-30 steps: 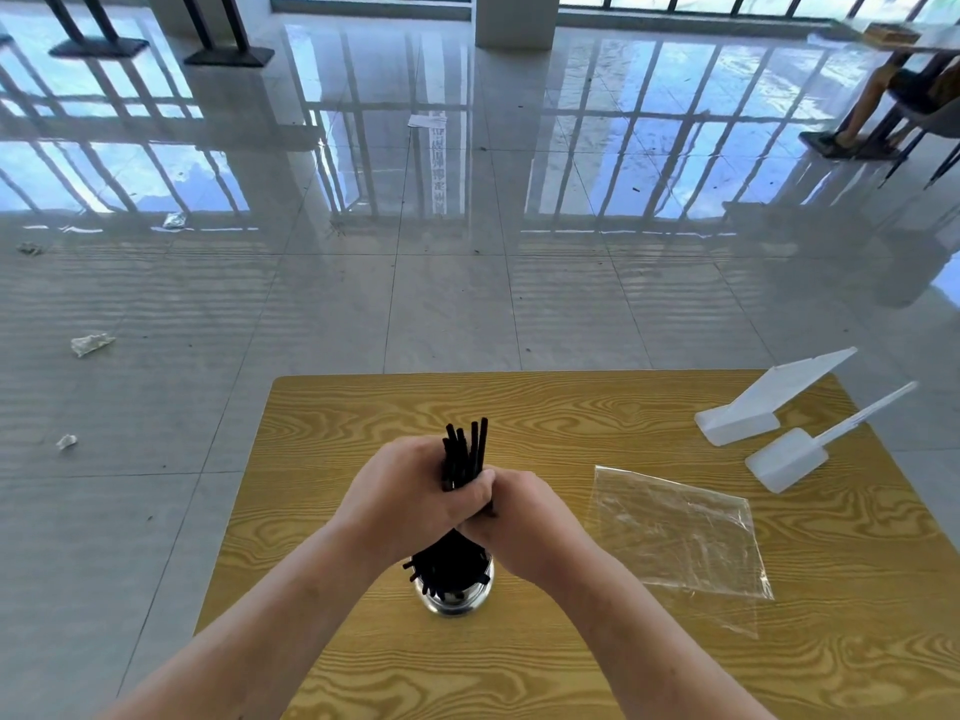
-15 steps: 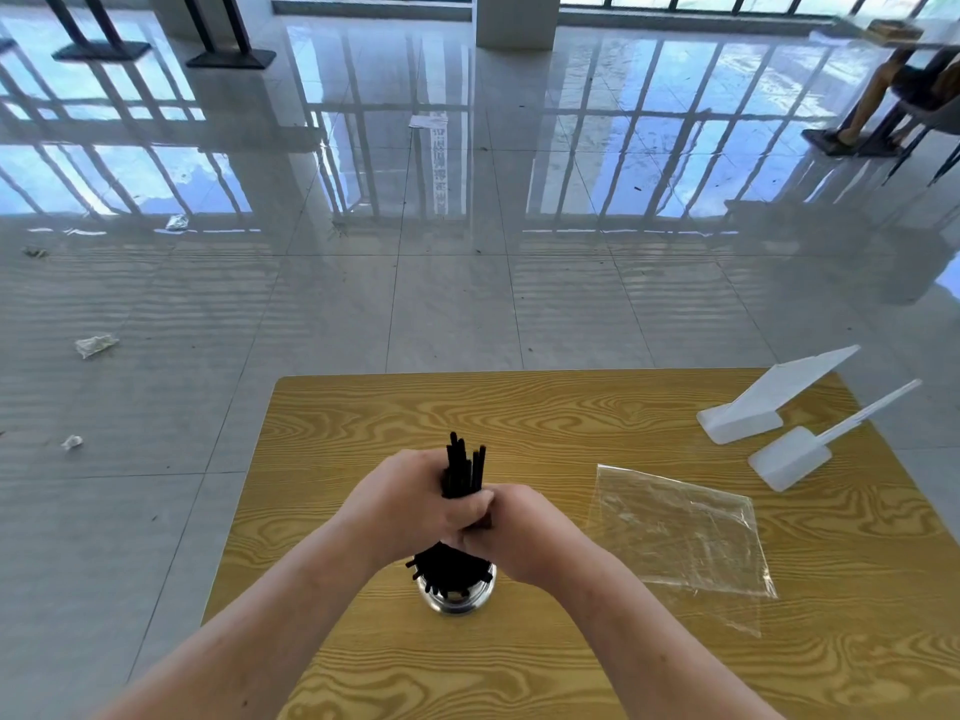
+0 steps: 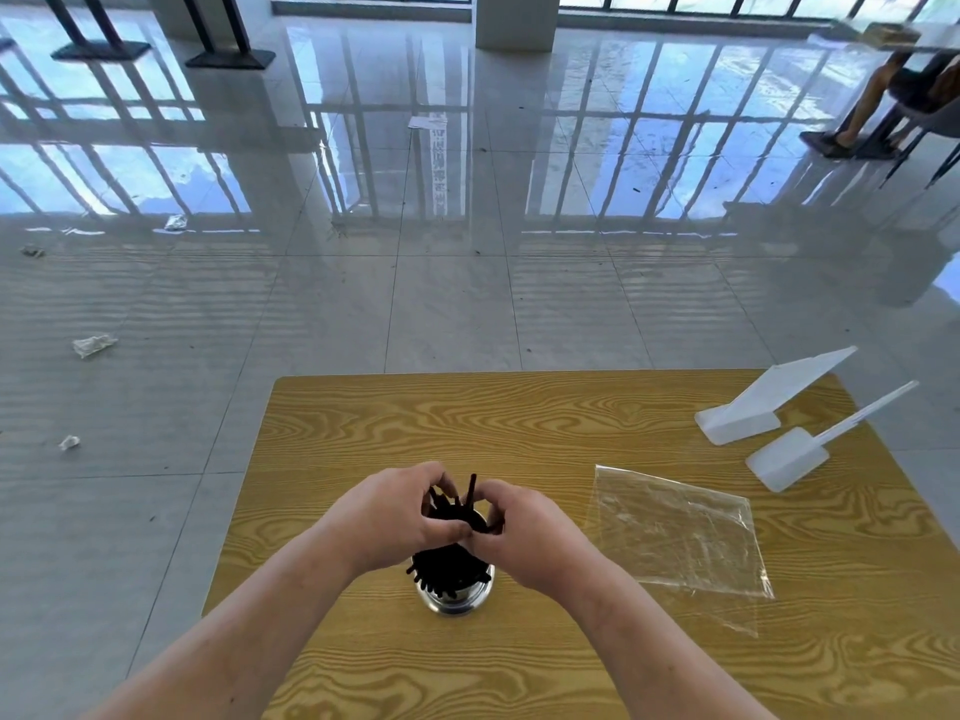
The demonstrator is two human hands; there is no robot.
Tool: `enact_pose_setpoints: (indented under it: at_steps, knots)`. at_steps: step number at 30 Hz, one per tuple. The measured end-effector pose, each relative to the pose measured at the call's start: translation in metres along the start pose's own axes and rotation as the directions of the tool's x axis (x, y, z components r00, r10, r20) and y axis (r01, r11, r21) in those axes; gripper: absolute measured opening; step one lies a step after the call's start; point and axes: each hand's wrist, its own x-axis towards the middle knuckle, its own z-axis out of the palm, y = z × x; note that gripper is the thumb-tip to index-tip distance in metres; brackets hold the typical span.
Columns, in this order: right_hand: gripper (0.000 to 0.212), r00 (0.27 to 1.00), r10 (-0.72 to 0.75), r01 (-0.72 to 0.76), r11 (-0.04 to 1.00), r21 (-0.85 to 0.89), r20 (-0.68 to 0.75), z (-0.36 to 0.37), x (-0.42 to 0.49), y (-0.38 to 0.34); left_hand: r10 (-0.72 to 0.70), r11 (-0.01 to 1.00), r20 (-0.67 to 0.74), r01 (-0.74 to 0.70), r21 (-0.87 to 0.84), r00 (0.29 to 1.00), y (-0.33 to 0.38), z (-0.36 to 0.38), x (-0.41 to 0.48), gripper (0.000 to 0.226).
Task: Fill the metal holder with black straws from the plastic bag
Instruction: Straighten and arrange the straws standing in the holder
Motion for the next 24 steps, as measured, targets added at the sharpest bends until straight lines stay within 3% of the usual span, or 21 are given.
enact_pose_setpoints:
  at_steps: [4,8,14,20,24]
  knots:
    - [0.007,0.998,-0.005,0.005,1.0,0.002,-0.06,0.006,0.0,0.003,-0.007,0.99,-0.038,0.012,0.137,0.999,-0.006,0.006,0.002,0.014]
    - [0.012,0.996,-0.018,0.017,1.0,-0.01,-0.093,0.009,-0.002,0.003,-0.019,0.989,-0.003,0.019,0.15,1.0,-0.011,0.011,0.003,0.012]
    - [0.02,0.966,-0.072,0.067,0.997,-0.029,-0.248,0.008,-0.003,-0.002,0.013,0.996,-0.092,-0.004,0.09,0.996,-0.008,0.01,0.003,0.018]
    - [0.018,0.995,-0.028,0.015,0.993,-0.121,-0.101,0.013,0.0,0.002,0.0,0.988,-0.071,0.011,0.152,0.997,-0.011,0.012,0.008,0.012]
    - [0.025,0.989,-0.012,0.002,0.998,-0.068,-0.15,0.012,-0.003,0.005,0.02,0.988,-0.143,0.002,0.157,0.99,-0.014,0.013,0.009,0.023]
